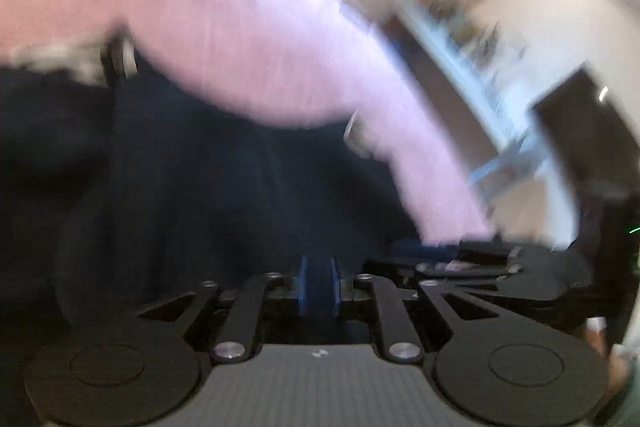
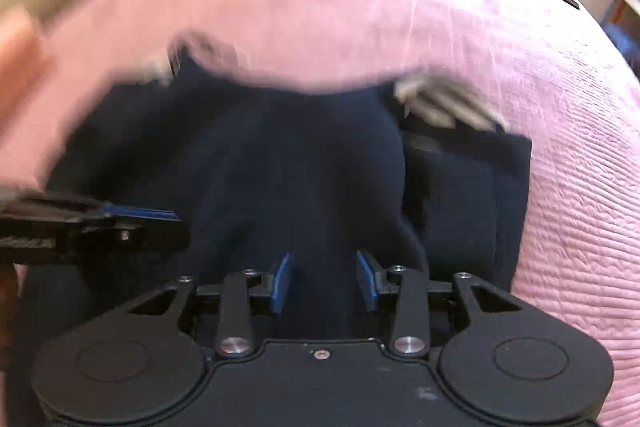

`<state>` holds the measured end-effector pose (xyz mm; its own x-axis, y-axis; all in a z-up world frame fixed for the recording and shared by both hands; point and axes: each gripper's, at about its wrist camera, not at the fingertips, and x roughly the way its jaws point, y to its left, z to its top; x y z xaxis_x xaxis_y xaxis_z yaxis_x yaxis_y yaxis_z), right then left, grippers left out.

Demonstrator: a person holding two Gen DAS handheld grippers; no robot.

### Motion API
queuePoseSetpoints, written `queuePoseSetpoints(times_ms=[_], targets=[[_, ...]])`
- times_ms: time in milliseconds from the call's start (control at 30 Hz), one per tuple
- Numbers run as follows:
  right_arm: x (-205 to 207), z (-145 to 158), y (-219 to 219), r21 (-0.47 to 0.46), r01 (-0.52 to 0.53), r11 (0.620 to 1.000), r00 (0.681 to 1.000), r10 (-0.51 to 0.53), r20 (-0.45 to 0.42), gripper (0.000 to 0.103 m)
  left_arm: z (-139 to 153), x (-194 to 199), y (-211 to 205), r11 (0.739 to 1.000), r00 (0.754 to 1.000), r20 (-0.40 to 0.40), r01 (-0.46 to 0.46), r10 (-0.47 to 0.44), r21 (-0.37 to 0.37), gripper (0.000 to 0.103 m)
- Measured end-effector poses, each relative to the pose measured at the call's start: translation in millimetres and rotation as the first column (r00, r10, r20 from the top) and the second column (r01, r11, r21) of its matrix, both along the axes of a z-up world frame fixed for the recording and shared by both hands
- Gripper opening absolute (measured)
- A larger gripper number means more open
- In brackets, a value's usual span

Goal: Fold large clothes
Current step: 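Lay the folded hem onto the jacket and open both grippers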

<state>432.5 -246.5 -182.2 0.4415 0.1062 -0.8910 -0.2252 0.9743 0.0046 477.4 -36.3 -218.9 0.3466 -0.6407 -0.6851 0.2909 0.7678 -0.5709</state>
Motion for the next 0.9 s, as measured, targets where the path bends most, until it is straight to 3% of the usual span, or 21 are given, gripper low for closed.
queuePoseSetpoints(times_ms=[67, 167, 333, 400, 567, 733, 900], targets=[[-14.3, -10.4, -8.0, -0.01, -0.023, 1.0, 1.0, 0.023, 0.002, 0.036, -19.2, -11.5, 5.5, 0.997, 0.999, -0.044, -0.023, 0.026, 0.078, 0.002], [-31.4, -8.7, -16.2, -0.016, -0.038, 0.999, 0.999, 0.039, 0.027, 0.035, -29.4, -38.8, 43.6, 0.992, 0.986, -0.114, -0.117, 0.123, 0.056, 0.002], [-41.0, -9.0, -38.7, -0.036, -0.016, 0.999, 1.0, 0.015, -0.02, 0.041, -22.5, -78.9, 93.3, 0.968, 0.957, -0.157, -0.229, 0.242, 0.097, 0.003], [-50.6, -4.1, -50.7, -0.02, 0.014, 1.0, 1.0, -0.014, -0.026, 0.041, -11.1, -98.5, 100.4, 0.964, 0.958, -0.129, -0.241, 0.254, 0.109, 0.003], [-83.3, 20.0, -69.7, 0.057, 0.095, 0.994, 0.994, -0.098, 0.042, 0.041, 14.3, -125.2, 99.7, 0.968, 0.966, -0.069, -0.249, 0.249, 0.018, 0.01], [-114.0, 36.2, -64.8, 0.164, 0.105, 0.981, 0.983, -0.127, 0.13, 0.046, 15.7, -144.0, 84.8, 0.989, 0.989, 0.05, -0.139, 0.137, 0.041, 0.01], [-133.2, 40.8, -49.0, 0.161, 0.075, 0.984, 0.974, -0.106, 0.199, 0.047, 22.9, -172.4, 87.9, 0.993, 0.978, 0.197, -0.091, 0.074, 0.078, 0.017]])
